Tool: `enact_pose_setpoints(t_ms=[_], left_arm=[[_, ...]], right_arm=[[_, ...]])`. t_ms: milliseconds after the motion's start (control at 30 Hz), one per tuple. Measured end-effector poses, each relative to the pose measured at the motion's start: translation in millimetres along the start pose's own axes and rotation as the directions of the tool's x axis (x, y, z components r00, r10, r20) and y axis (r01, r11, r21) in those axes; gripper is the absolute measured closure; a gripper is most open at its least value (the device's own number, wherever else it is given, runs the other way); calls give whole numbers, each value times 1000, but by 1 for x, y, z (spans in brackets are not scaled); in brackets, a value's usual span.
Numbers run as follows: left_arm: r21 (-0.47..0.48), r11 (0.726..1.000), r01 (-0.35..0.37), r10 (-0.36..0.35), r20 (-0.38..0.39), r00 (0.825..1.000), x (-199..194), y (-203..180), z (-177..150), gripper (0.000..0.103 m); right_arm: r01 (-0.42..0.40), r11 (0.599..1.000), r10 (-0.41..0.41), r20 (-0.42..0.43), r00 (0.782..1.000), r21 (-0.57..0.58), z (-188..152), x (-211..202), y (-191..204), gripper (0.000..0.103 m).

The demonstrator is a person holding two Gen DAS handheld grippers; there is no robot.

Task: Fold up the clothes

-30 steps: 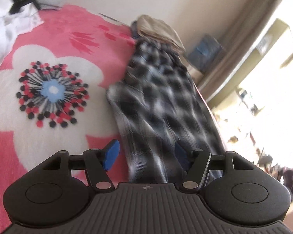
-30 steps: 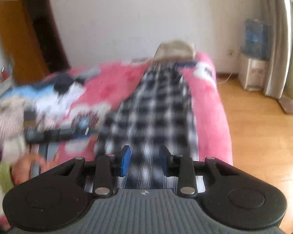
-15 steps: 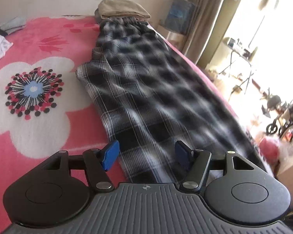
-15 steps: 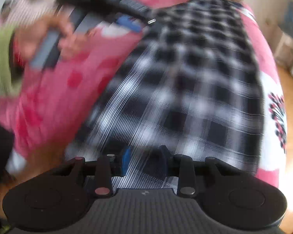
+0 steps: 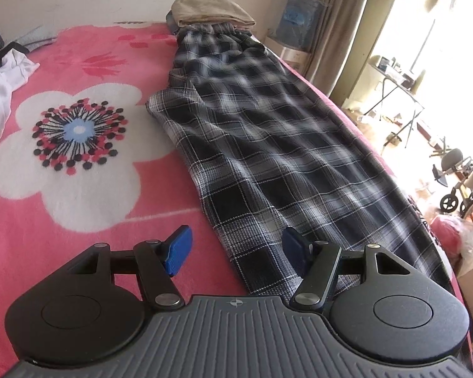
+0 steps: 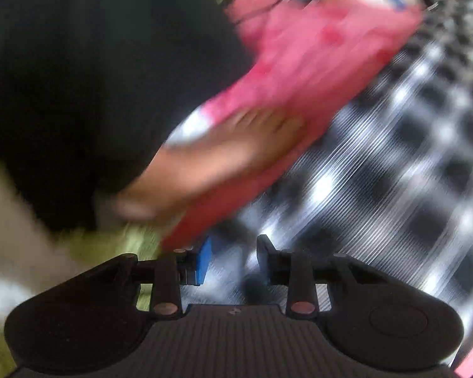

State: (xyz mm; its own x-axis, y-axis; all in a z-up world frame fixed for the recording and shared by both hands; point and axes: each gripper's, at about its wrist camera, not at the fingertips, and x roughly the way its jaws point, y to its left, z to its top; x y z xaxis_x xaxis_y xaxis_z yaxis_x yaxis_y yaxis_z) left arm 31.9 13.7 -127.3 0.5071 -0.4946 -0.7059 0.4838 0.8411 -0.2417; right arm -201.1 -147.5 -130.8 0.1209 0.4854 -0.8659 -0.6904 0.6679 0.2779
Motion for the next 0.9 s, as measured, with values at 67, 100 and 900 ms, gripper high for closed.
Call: enact_pose_setpoints(t_ms=[67,100,900], left_arm=[[4,1000,8,-8,2,1000,-2,-1,-1,40],[7,1000,10,-10,3,1000,-2,-1,-2,40],[1,998,60,-60,13,998,6,-5,-2,39]], right_arm=[[0,997,-4,49,999,77,10,0,-10,68],[-29,996,27,22,999,87,7,4,-8,68],[309,844,-343,-2,939,438,-15,-52,-105,73]])
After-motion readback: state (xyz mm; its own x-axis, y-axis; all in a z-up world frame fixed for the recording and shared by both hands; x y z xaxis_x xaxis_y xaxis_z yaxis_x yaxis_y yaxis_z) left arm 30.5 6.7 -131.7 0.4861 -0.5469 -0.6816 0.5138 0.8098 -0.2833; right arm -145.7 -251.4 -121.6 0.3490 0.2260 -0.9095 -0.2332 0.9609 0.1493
